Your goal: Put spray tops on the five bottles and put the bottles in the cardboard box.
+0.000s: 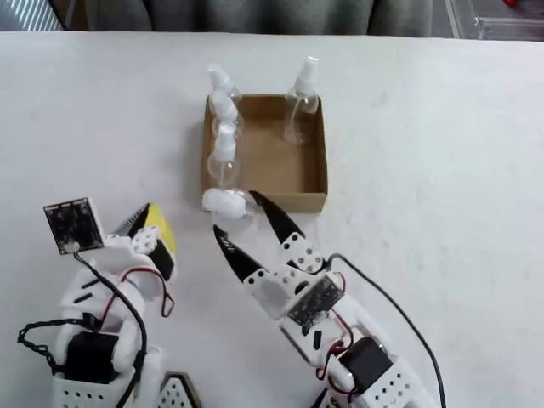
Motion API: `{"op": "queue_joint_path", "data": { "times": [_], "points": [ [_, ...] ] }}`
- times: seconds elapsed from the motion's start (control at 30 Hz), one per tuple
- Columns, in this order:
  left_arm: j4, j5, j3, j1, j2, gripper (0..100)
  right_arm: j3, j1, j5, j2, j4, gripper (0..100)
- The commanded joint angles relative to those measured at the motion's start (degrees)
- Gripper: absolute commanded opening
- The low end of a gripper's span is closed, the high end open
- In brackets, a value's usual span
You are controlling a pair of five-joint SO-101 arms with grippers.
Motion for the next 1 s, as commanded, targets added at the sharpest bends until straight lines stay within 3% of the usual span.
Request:
{"op": "queue_joint_path", "data": {
  "times": [0.0, 0.37, 0.47, 0.77, 0.97],
  "points": [
    [-1.6, 0.4, -0.4, -0.7, -0.6, 2, 0.5, 0.9, -1.7, -0.9, -7.3, 1.5],
    [-1.8, 0.1, 0.7, -0.2, -0.6, 2, 0.5, 4.9, -2.0, -0.8, 8.2, 1.5],
    [-1.5, -0.8, 0.8, -0.2, -0.6, 2, 0.5, 6.6, -2.0, -0.8, 8.2, 1.5],
    [-1.4, -16.4, 5.8, -0.3, -0.6, 2, 0.5, 15.6, -2.0, -0.8, 0.3, 1.5],
    [-1.3, -18.0, 9.9, -0.7, -0.6, 2, 0.5, 18.2, -1.9, -0.7, -3.5, 1.5]
  ]
}}
